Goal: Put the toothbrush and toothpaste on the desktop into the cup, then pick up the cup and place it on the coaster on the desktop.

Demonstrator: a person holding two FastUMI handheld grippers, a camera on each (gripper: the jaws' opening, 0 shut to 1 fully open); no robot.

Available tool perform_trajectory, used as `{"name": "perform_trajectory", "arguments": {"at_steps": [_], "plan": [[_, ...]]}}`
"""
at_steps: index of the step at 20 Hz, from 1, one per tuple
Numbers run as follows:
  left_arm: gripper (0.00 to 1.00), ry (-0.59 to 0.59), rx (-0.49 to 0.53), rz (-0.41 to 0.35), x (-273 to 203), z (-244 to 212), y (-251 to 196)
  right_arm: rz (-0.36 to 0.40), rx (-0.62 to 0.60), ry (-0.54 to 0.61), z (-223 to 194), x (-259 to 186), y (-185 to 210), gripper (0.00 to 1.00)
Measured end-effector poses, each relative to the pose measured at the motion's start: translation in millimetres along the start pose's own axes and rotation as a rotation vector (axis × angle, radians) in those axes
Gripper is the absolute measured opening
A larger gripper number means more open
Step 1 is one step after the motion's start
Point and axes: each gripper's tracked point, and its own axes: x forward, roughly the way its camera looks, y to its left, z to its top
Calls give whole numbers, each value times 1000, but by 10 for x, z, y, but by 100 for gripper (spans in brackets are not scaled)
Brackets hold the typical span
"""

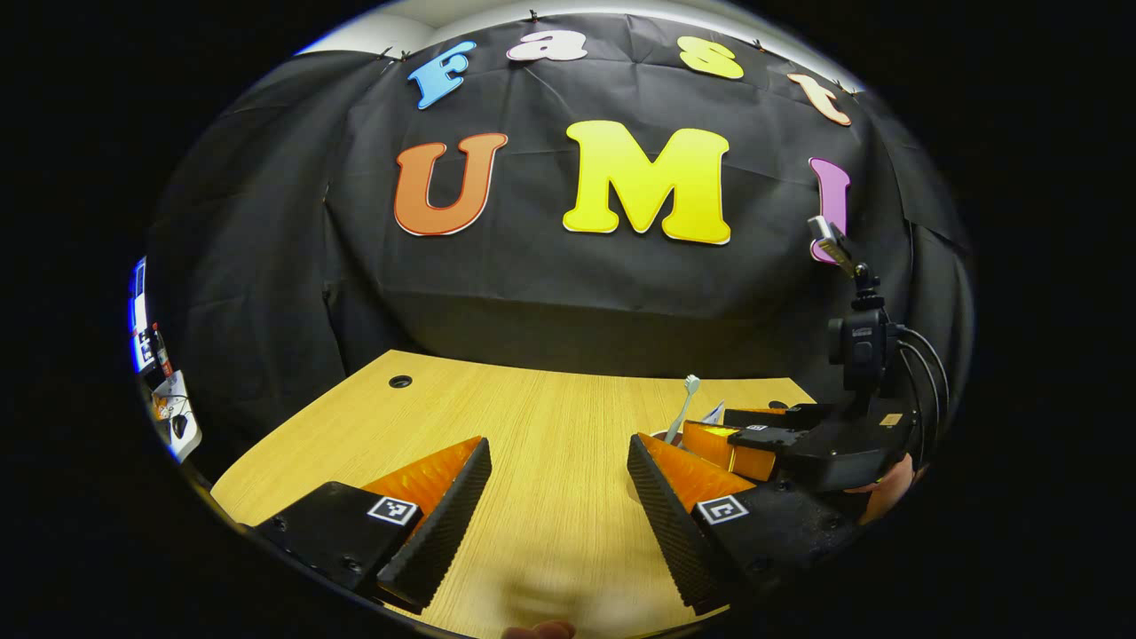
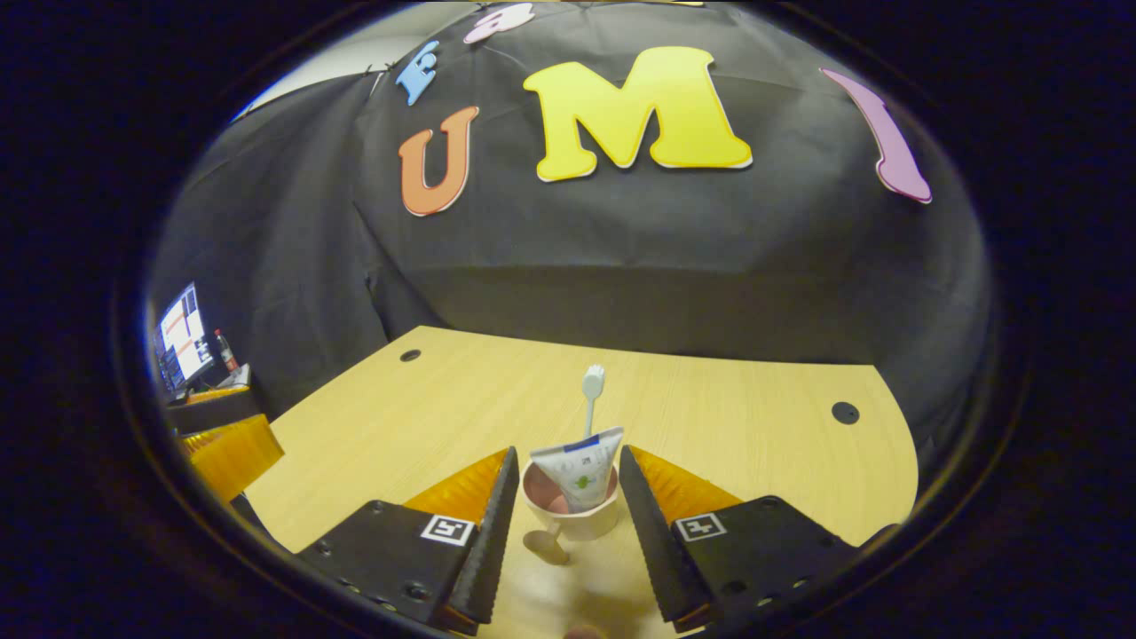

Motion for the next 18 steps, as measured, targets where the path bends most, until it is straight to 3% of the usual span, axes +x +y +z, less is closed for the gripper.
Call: {"name": "perform_trajectory", "arguments": {"at_steps": [3, 6, 10, 12, 15, 17, 18], "plan": [[98, 4, -2, -27, 30, 6, -106, -8, -9, -49, 154, -171, -9, 71], [98, 23, -6, -60, 40, -17, -252, -28, -22, -78, 237, -392, -66, 82], [98, 70, -25, -121, 44, -130, -512, -77, -46, -104, 278, -790, -304, 94], [98, 103, -34, -158, 57, -189, -675, -109, -47, -110, 267, -1038, -477, 95], [98, 173, -32, -227, 82, -287, -970, -167, -43, -122, 249, -1354, -756, 95], [98, 296, -14, -285, 122, -477, -1182, -205, -18, -117, 207, -1530, -947, 94], [98, 362, 2, -279, 133, -593, -1189, -222, 1, -115, 179, -1607, -1041, 95]]}}
